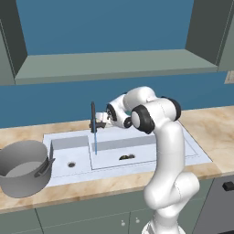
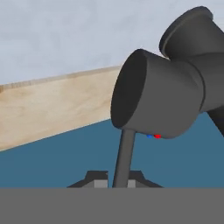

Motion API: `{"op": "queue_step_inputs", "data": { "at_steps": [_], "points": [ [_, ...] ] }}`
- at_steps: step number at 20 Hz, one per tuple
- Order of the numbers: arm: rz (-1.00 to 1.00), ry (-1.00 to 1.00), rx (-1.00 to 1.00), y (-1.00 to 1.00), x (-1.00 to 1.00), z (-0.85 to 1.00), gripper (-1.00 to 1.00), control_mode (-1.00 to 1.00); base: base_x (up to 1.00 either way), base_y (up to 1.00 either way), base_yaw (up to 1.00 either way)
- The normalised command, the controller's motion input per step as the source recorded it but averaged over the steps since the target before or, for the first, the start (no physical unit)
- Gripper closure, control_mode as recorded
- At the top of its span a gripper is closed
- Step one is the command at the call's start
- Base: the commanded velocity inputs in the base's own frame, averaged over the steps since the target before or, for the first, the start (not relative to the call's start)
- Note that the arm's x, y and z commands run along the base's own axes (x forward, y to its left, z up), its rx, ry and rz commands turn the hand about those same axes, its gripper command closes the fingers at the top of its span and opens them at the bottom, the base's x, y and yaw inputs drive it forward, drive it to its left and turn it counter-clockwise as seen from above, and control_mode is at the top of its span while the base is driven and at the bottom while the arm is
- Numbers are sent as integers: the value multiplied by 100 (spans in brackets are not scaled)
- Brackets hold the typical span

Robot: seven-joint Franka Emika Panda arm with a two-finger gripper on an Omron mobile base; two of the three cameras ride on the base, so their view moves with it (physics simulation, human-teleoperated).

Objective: Dump the squash from the pot into the sink. Then turn on the water and wash the squash. Then turn off the water and put the squash back in the pot.

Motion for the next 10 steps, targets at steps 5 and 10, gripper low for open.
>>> {"op": "queue_step_inputs", "data": {
  "at_steps": [5, 10],
  "points": [
    [10, 0, 8, 0, 32, 0, 100, -100, 0, 0, 0],
    [14, 0, 9, 2, 28, 0, 100, -100, 0, 0, 0]
  ]
}}
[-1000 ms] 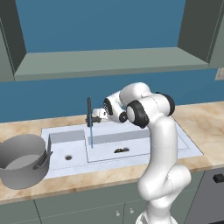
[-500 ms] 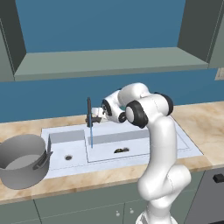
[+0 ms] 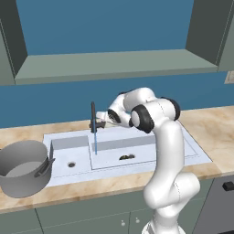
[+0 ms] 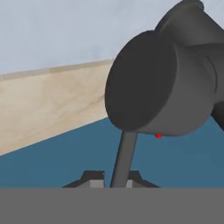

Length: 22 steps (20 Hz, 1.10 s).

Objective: Dump the squash from the pot into the sink. Then turn on the water and wash the squash. Then turn off the water and put the squash back in the pot.

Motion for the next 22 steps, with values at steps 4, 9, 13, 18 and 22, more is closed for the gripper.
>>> {"op": "queue_step_inputs", "data": {
  "at_steps": [4, 9, 13, 18, 22],
  "points": [
    [15, 0, 9, 13, 30, 0, 100, -100, 0, 0, 0],
    [16, 0, 9, 27, 23, 0, 100, -100, 0, 0, 0],
    [17, 0, 10, 23, 23, 0, 100, -100, 0, 0, 0],
    [16, 0, 8, 27, 28, 0, 100, -100, 0, 0, 0],
    [10, 0, 2, 2, 5, 2, 100, -100, 0, 0, 0]
  ]
}}
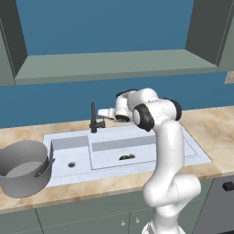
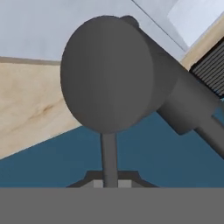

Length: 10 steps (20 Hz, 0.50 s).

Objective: Dump the squash from the pot into the sink. Then turn on the water and wash the squash. Then turn off the water and put the squash back in the pot.

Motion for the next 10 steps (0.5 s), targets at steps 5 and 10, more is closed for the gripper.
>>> {"op": "queue_step_inputs", "data": {
  "at_steps": [5, 10],
  "points": [
    [2, -1, 0, -17, -16, 10, -100, -100, 0, 0, 0],
    [0, 0, 0, -58, -27, 10, -100, -100, 0, 0, 0]
  ]
}}
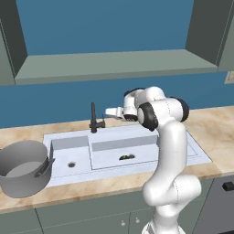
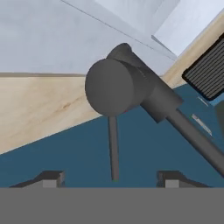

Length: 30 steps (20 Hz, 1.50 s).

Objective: Dump the squash from the pot into the sink. Then turn on the water and wash the squash. Then turn off the water and put the squash back in the pot.

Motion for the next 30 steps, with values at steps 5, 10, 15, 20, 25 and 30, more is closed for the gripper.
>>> {"op": "queue_step_inputs", "data": {
  "at_steps": [5, 10, 15, 20, 25, 30],
  "points": [
    [0, -2, -1, -65, -56, 19, -100, -100, 0, 0, 0],
    [0, 0, -4, -40, -77, 63, -100, -100, 0, 0, 0],
    [0, 3, -7, -7, -72, 100, -100, -100, 0, 0, 0],
    [-1, 21, -16, -2, -60, 96, -100, -100, 0, 0, 0],
    [-7, 34, -22, -1, -48, 64, -100, -100, 0, 0, 0],
    [-11, 46, -29, 0, -22, 19, -100, -100, 0, 0, 0]
  ]
}}
